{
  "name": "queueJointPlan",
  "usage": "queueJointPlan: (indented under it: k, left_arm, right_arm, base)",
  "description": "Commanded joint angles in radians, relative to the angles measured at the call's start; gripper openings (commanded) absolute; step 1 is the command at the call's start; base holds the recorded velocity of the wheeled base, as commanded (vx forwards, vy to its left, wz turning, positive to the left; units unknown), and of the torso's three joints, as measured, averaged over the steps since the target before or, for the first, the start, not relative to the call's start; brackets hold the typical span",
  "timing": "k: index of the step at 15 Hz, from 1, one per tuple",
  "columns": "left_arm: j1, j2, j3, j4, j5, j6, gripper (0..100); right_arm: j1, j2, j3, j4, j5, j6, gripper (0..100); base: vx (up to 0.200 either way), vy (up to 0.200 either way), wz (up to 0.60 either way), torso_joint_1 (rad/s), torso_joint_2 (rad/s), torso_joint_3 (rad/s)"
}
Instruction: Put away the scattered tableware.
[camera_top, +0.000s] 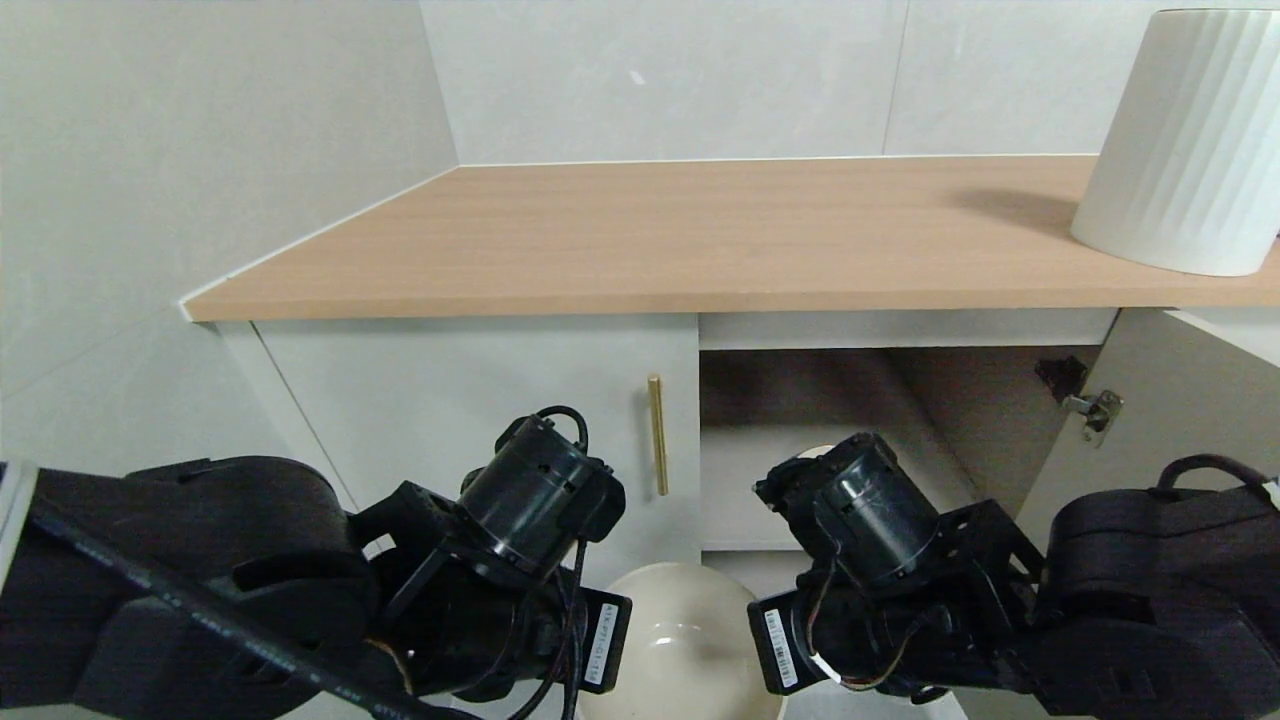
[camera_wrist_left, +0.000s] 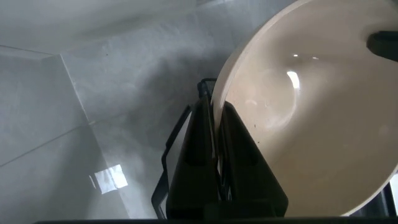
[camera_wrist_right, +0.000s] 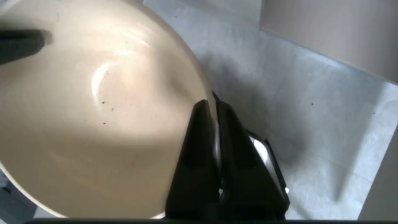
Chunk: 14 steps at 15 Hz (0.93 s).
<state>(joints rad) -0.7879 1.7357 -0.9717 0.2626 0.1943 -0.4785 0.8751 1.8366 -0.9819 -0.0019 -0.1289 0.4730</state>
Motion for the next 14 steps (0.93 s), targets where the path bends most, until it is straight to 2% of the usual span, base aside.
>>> queueJointPlan:
  k: [1,10,11,14]
  left_arm:
    - [0.001,-0.001,0.001,0.007,0.005,0.0,0]
    - [0.001,0.001,0.001,0.007,0.013,0.0,0]
    - [0.001,0.005,0.002,0.007,0.022,0.0,100]
    - [0.001,0.01,0.004,0.007,0.028,0.0,100]
  right_arm:
    - [-0.001,0.003,0.002,0.008,-0.008,-0.001,0]
    - [-0.002,0.012,0.0,0.008,-0.012,-0.001,0]
    - [-0.002,0.012,0.0,0.008,-0.012,-0.001,0]
    - [-0.002,0.018,0.0,0.008,-0.012,-0.001,0]
  base:
    - [0.0,0.0,0.0,0.0,0.0,0.0]
    - [0.0,0.0,0.0,0.0,0.0,0.0]
    - [0.0,0.0,0.0,0.0,0.0,0.0]
    - [0.0,0.0,0.0,0.0,0.0,0.0]
